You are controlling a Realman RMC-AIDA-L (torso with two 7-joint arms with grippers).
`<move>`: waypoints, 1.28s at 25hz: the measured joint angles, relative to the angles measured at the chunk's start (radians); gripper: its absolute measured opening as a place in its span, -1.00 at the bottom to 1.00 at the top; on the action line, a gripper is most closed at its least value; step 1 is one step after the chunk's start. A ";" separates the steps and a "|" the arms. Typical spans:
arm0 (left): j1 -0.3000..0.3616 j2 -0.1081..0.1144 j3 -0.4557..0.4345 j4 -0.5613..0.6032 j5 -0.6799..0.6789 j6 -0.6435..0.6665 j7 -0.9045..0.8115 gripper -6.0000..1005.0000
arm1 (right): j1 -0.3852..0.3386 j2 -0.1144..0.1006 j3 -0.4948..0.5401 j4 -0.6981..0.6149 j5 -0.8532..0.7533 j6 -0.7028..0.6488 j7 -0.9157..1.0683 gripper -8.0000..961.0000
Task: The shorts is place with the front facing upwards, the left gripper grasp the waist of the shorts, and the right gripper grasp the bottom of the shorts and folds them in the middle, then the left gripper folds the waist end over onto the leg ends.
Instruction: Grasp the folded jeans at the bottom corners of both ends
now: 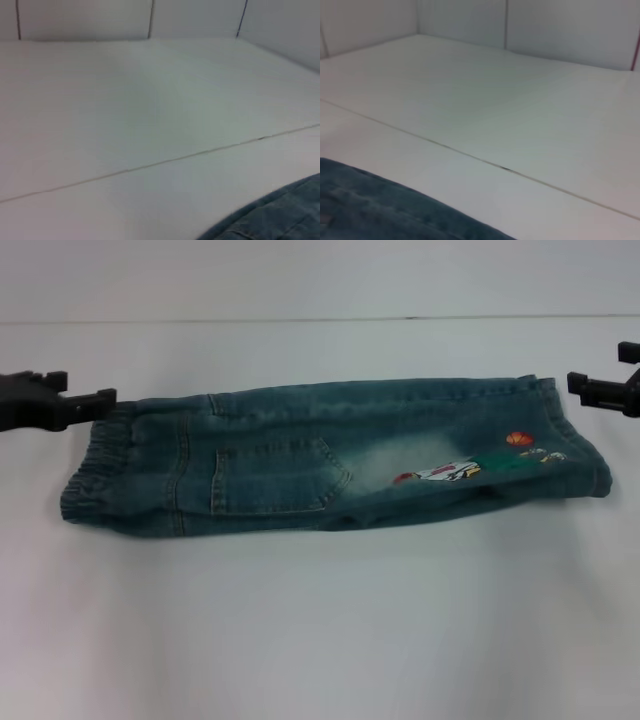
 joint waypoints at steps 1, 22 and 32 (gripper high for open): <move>0.014 0.001 -0.024 0.000 -0.019 0.033 0.019 0.55 | -0.008 0.000 0.005 -0.005 0.013 -0.028 -0.007 0.83; 0.170 -0.021 -0.377 -0.160 -0.174 0.282 0.346 0.53 | -0.117 0.000 0.059 0.270 0.206 -0.465 -0.454 0.86; 0.115 -0.003 -0.264 -0.178 0.011 0.163 0.378 0.52 | -0.106 0.001 0.040 0.317 0.205 -0.472 -0.481 0.87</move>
